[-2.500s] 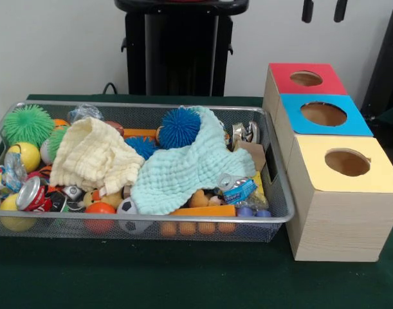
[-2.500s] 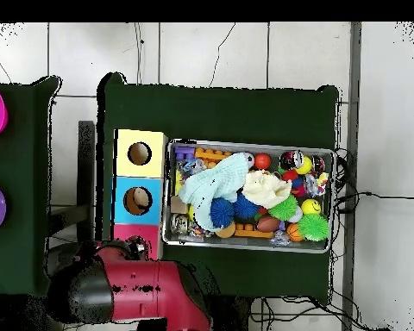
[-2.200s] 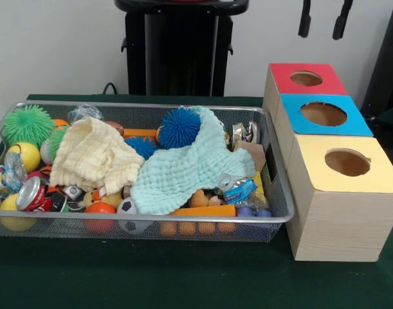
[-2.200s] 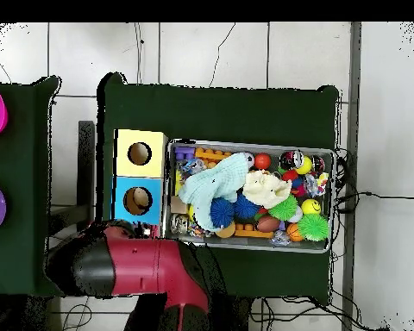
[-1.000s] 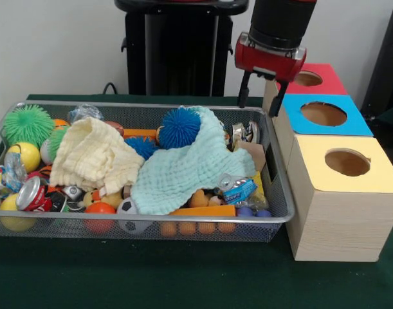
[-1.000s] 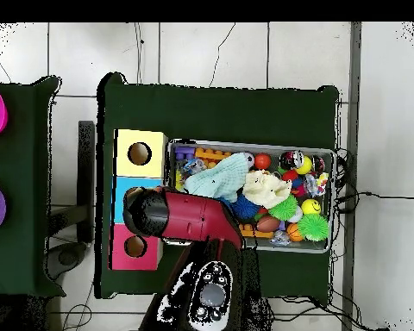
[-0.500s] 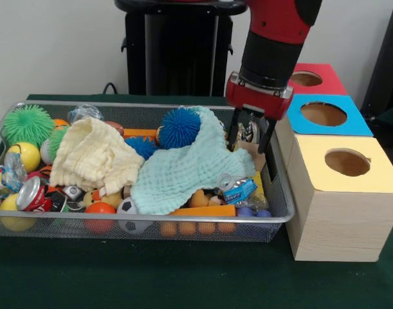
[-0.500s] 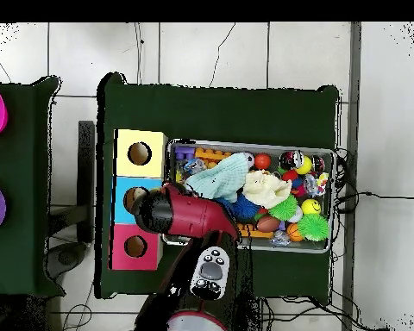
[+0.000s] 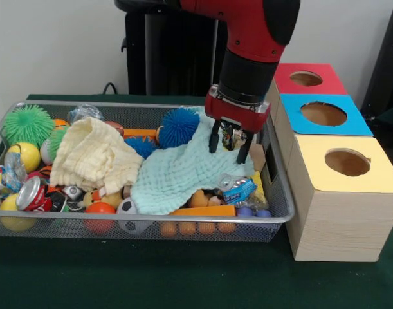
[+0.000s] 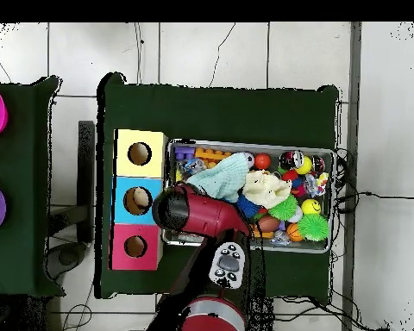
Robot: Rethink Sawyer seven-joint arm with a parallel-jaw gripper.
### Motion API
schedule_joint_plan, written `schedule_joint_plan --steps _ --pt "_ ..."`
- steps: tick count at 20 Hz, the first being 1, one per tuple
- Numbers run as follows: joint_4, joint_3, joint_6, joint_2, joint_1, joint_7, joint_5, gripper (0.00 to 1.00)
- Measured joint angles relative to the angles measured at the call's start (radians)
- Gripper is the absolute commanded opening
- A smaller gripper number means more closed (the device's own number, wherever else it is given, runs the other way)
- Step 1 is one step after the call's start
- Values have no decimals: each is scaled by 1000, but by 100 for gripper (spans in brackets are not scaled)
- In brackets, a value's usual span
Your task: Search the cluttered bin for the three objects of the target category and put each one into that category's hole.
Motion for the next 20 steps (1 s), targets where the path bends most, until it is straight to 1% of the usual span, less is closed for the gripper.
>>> schedule_joint_plan --steps 5,13,16,20 --pt "-2 1 0 -2 -13 0 0 100" --pt "-22 -1 -1 12 -2 0 2 100" --pt "-40 -21 -16 36 28 0 20 100" --pt "-67 -67 -70 80 94 0 64 100"
